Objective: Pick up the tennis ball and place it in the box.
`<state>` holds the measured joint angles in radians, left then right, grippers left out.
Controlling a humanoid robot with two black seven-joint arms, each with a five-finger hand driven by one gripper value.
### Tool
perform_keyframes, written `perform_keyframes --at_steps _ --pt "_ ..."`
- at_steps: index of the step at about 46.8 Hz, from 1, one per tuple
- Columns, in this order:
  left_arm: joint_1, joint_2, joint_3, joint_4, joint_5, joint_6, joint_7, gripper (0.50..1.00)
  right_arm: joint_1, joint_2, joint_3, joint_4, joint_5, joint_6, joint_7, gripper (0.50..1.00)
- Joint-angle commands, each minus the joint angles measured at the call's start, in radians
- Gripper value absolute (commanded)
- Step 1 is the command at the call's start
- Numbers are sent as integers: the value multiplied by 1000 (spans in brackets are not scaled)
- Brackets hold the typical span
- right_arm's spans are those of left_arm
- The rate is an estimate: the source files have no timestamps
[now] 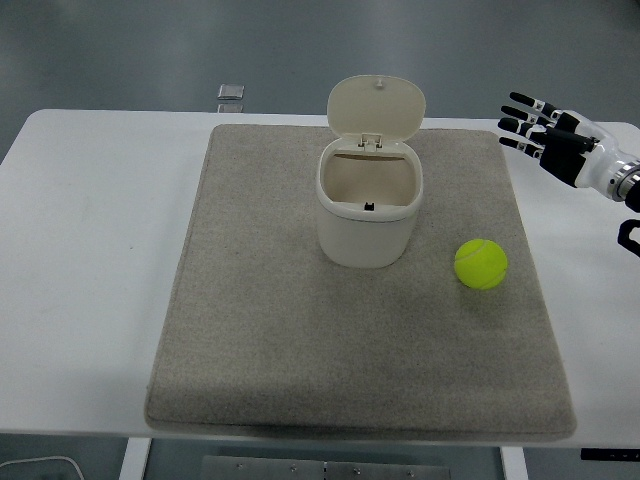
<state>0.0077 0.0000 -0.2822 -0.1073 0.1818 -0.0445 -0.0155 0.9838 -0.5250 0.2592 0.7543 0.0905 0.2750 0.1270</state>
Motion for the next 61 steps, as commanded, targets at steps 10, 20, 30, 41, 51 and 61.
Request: perform_keyframes --at_steps 10,20,30,41,51,61 --pt "0 0 1 0 -1 0 -1 992 19 -41 3 -1 -132 7 2 921" --pt "0 0 0 0 -1 0 -1 992 26 -70 -1 11 -331 9 32 921" --pt "0 0 0 0 -1 0 0 992 26 -98 -3 16 -525 41 95 921" --pt "0 0 0 0 -1 0 -1 992 24 -185 -6 77 -636 167 186 921" --pt "0 0 0 0 1 0 0 992 15 -213 -6 135 -798 176 269 921" --pt "0 0 0 0 -1 0 0 992 12 -228 -6 221 -911 168 315 921"
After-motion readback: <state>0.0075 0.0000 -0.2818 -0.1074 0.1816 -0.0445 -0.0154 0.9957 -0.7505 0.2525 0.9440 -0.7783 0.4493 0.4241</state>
